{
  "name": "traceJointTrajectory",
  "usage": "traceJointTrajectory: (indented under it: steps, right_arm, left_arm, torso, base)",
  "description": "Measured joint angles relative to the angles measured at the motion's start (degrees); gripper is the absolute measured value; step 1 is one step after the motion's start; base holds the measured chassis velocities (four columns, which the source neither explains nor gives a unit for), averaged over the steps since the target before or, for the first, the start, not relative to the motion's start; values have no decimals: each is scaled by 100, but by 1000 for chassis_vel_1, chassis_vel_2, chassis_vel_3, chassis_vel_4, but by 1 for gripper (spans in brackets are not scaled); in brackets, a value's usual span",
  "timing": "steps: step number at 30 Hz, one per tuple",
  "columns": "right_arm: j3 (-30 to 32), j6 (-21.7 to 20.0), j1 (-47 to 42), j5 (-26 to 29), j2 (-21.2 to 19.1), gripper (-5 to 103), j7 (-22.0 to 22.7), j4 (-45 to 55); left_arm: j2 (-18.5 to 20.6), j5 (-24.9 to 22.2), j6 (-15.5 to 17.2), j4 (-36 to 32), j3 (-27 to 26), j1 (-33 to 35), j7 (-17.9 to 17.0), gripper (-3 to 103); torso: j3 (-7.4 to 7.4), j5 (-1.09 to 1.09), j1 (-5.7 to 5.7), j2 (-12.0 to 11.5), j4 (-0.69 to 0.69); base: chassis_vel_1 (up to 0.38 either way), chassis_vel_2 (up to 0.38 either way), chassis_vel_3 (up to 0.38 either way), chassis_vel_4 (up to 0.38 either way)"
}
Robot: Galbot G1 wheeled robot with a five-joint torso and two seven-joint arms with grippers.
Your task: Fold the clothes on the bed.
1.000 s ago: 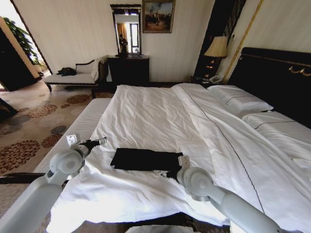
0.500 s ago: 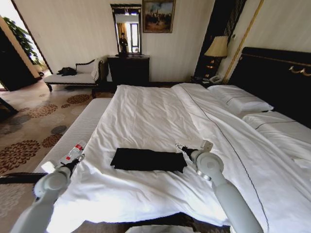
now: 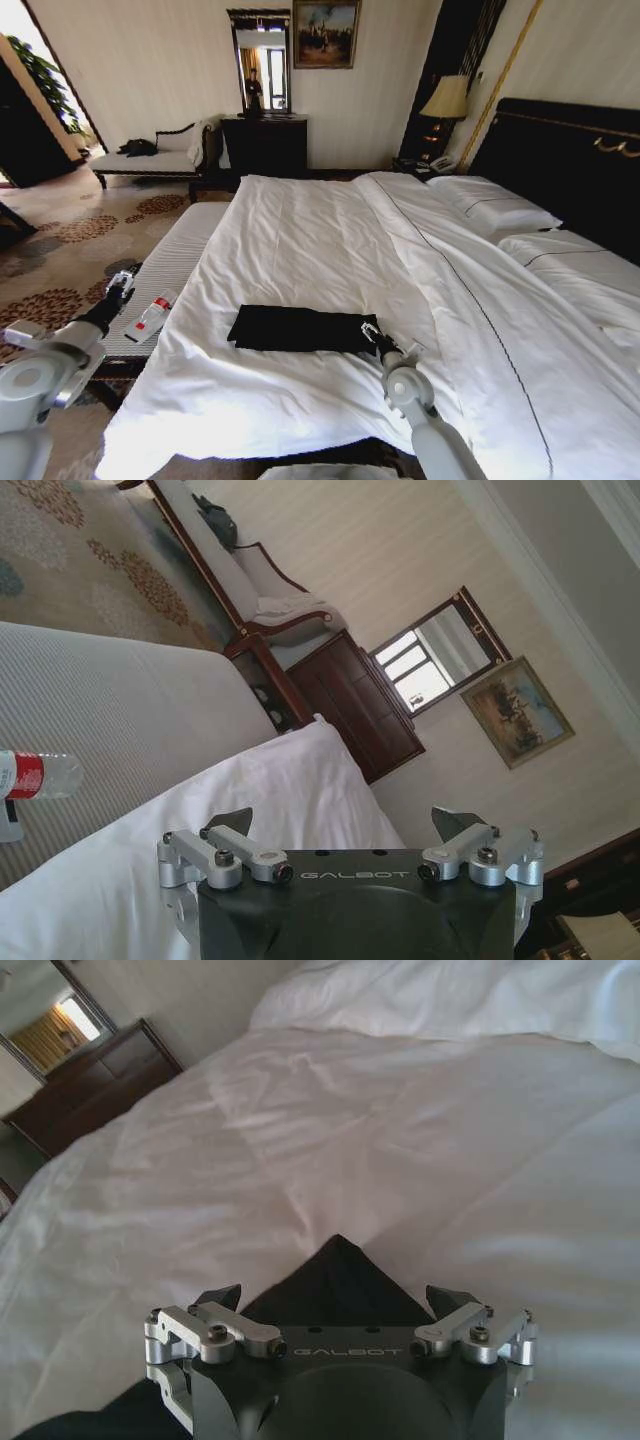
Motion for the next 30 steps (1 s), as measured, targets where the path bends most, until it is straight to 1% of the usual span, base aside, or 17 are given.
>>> traceJointTrajectory:
  steps: [3, 6, 8, 15, 16, 17, 19, 25, 27, 29, 30]
  right_arm:
    - [11, 268, 165, -90, -45, 100, -224, -150]
    - [49, 323, 313, 55, -119, 100, -281, -195]
    - [64, 253, 427, 284, -216, 100, -226, -197]
    - [-23, 134, 576, 537, -358, 100, -153, -307]
    - [-47, 92, 593, 598, -359, 103, -142, -304]
    - [-64, 66, 593, 632, -358, 103, -129, -295]
    - [-134, 19, 579, 644, -343, 99, -106, -273]
    - [-196, 4, 554, 582, -319, 96, -97, -331]
    - [-195, 4, 534, 582, -318, 86, -94, -327]
    - [-195, 3, 511, 583, -317, 86, -91, -317]
    - [-196, 3, 488, 581, -313, 81, -89, -302]
  left_arm:
    - [-52, 62, 42, -37, 18, 73, -32, 100]
    - [-77, 121, 66, -38, 59, 92, -48, 100]
    - [-86, 156, 91, -21, 102, 85, -74, 100]
    - [-94, 225, 139, 40, 223, 28, -136, 100]
    - [-103, 247, 150, 61, 251, 12, -150, 100]
    - [-109, 255, 156, 72, 260, 6, -160, 100]
    - [-125, 265, 164, 95, 274, -1, -180, 100]
    - [-145, 280, 170, 112, 269, 23, -200, 100]
    - [-149, 288, 171, 117, 252, 37, -208, 100]
    - [-152, 288, 172, 117, 246, 40, -214, 100]
    - [-155, 288, 172, 117, 242, 41, -218, 100]
  torso:
    - [0, 0, 0, 0, 1]
    - [0, 0, 0, 0, 1]
    - [1, 0, 0, 0, 1]
    - [1, 0, 1, 0, 0]
    - [1, 0, 1, 0, 0]
    - [1, 0, 1, 0, 0]
    - [1, 0, 1, 0, 0]
    - [1, 0, 1, 0, 0]
    - [1, 0, 1, 0, 1]
    - [1, 1, 1, 0, 0]
    - [1, 0, 1, 0, 0]
  base:
    - [0, 0, 0, 0]
    - [0, 0, 0, 0]
    - [0, 0, 0, 0]
    - [0, 0, 0, 0]
    - [0, 0, 0, 0]
    - [0, 0, 0, 0]
    - [0, 0, 0, 0]
    - [0, 0, 0, 0]
    - [0, 0, 0, 0]
    - [0, 0, 0, 0]
    - [0, 0, 0, 0]
